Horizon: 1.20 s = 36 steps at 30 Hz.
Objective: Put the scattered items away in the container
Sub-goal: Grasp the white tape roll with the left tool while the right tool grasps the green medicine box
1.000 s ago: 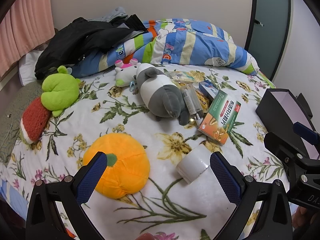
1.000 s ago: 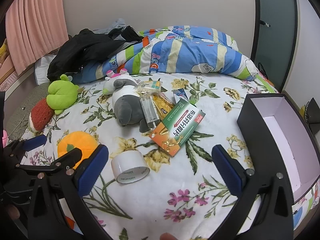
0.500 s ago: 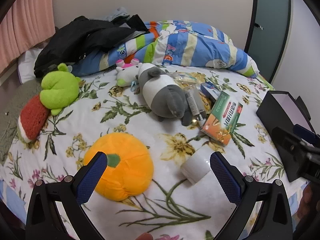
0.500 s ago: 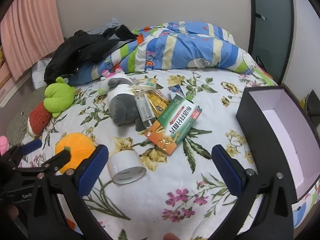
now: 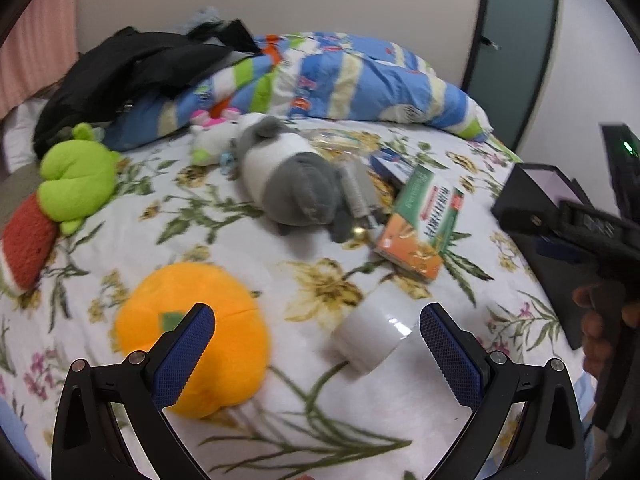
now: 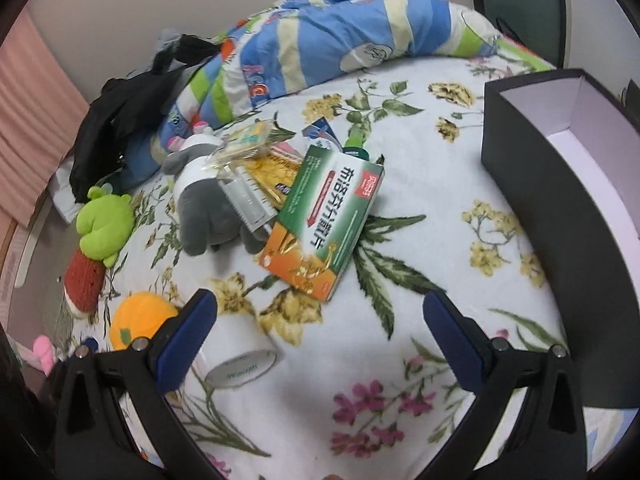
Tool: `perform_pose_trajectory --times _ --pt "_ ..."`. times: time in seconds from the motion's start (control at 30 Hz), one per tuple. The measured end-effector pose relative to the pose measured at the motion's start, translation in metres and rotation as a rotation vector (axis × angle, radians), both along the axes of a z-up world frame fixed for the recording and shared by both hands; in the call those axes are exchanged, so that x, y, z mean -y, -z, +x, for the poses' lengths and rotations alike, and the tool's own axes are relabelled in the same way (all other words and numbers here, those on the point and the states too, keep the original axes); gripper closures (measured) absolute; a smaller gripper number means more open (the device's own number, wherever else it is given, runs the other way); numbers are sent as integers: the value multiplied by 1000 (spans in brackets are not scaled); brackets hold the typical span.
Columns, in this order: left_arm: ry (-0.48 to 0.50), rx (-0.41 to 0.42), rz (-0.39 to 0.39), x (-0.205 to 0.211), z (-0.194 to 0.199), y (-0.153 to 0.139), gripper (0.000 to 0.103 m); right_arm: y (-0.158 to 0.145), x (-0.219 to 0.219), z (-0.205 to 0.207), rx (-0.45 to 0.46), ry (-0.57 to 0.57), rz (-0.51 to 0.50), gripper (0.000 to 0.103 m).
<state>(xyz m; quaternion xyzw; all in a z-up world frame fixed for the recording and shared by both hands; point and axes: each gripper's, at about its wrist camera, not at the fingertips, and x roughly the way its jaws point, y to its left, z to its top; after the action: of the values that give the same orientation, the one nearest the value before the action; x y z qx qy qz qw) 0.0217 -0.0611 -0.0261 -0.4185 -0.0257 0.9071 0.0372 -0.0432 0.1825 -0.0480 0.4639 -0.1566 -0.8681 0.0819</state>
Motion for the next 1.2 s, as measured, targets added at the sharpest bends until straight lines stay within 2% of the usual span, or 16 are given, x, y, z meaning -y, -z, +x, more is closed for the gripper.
perform_pose_trajectory --times 0.13,0.3,0.4,0.8,1.0,1.2 --pt "114 29 5 -25 -14 16 0 7 -2 -19 18 9 -22 0" --pt "262 109 -7 -43 -30 47 0 17 -6 -31 30 6 -36 0" --pt "304 135 -8 -47 -35 63 0 23 -8 -38 43 0 -43 0" --pt "369 161 -92 -62 -52 98 1 68 -11 -88 152 18 -82 0" --pt "364 149 -82 -63 -62 105 1 90 -9 -105 194 43 -137 0" --pt "371 155 -72 -66 -67 110 12 100 -6 -120 211 50 -214 0"
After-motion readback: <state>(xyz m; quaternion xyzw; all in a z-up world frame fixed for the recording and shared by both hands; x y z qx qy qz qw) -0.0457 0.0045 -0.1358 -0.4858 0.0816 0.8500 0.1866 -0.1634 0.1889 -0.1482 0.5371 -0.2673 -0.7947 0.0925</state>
